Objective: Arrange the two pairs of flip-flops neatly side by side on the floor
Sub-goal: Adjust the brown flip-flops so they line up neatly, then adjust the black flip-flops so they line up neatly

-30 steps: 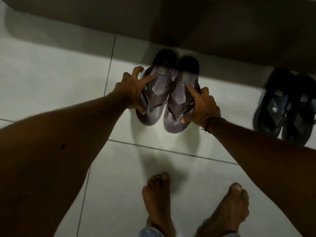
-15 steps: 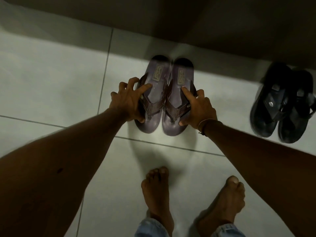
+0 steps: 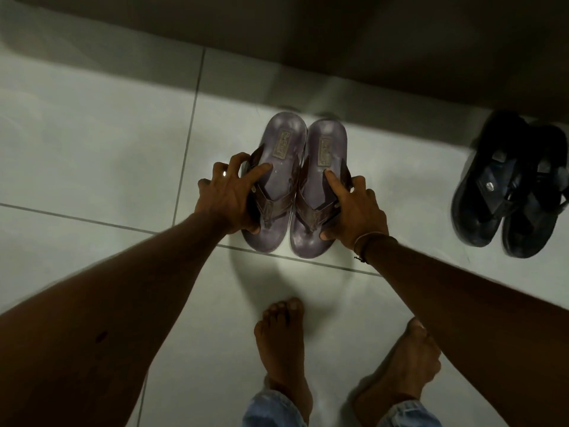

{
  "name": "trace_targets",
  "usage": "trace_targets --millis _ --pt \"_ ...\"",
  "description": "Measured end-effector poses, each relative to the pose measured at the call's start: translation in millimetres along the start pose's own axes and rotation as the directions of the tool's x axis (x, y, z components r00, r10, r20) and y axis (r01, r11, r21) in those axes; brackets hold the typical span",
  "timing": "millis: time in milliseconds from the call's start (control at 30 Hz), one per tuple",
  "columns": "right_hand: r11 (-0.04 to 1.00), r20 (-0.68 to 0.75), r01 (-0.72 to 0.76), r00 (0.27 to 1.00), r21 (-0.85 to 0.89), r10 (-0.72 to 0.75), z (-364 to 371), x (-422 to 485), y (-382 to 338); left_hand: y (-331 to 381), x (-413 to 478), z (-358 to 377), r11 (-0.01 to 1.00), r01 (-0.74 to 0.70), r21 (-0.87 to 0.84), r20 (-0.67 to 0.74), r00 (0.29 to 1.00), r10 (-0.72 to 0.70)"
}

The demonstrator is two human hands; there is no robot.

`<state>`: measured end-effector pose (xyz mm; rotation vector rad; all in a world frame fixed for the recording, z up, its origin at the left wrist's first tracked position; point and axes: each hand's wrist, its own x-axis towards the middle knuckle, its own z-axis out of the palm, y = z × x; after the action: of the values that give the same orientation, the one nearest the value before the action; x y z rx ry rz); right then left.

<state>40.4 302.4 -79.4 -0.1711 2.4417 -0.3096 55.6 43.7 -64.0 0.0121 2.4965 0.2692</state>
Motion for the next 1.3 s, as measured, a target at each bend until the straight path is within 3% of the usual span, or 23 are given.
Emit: trace_targets --millis 233,400,567,700,833,967,1067,1300 --pt "0.999 -0.020 0.025 1.000 0.045 -0.024 0.0 -5.8 5.4 -0.4 -4.3 -8.5 0.999 -0.017 -0.035 0.019 1.000 0.018" --pt "0.987 -0.087 -0.032 0.995 0.155 0.046 -17.1 -38.4 35.3 8.9 -19.7 -27.0 0.994 0.048 -0.099 0.050 0.998 -0.044" --pt "0.976 -0.268 -0.133 0.947 0.174 0.177 -48.4 -86.6 133.1 97.7 -16.8 -33.9 0.973 -0.230 0.004 -0.131 0.965 0.229" --pt "0.945 -0.393 -0.285 0.860 0.160 0.326 -75.4 -108.6 247.9 222.7 15.8 -24.1 0.933 -0.356 -0.060 -0.123 0.930 0.347" --pt "0.884 -0.284 -0.429 0.838 0.185 0.466 -104.9 -106.3 342.5 333.5 54.5 -6.0 0.921 -0.352 -0.163 -0.065 0.936 0.346" --pt "0.882 -0.082 -0.367 0.910 0.294 0.406 -127.2 -80.9 393.5 397.8 84.7 8.8 0.936 -0.332 -0.115 -0.052 0.943 0.328" --pt "0.894 -0.001 -0.311 0.945 0.324 0.328 -130.9 -59.9 403.3 416.2 101.8 17.4 0.959 -0.280 -0.041 -0.018 0.960 0.280" --pt "0.942 0.041 -0.285 0.959 0.177 0.282 -129.8 -42.4 403.0 422.0 116.1 15.2 0.974 -0.219 0.056 0.057 0.975 0.216"
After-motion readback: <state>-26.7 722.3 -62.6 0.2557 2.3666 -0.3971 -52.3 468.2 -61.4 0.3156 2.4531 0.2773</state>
